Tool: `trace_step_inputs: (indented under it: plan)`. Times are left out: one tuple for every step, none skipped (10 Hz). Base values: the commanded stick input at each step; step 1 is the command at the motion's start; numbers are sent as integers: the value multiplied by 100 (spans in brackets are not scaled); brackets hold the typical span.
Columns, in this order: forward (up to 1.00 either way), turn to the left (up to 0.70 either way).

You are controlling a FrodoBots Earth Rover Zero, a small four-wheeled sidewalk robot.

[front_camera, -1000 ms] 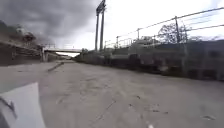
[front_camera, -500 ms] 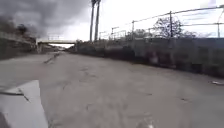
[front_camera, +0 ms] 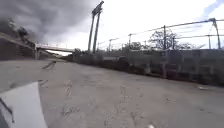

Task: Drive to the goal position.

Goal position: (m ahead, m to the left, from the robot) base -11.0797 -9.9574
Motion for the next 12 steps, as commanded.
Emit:
trace_step_inputs:
  plan:
    - [-100,27]
    - [-100,27]
    - [-100,27]
    - [-100,27]
    - [-99,27]
    - [-77,21]
    - [-56,15]
    - [-34,9]
    - [-12,3]
    - [24,0]
    - [80,0]
    - [100,-9]
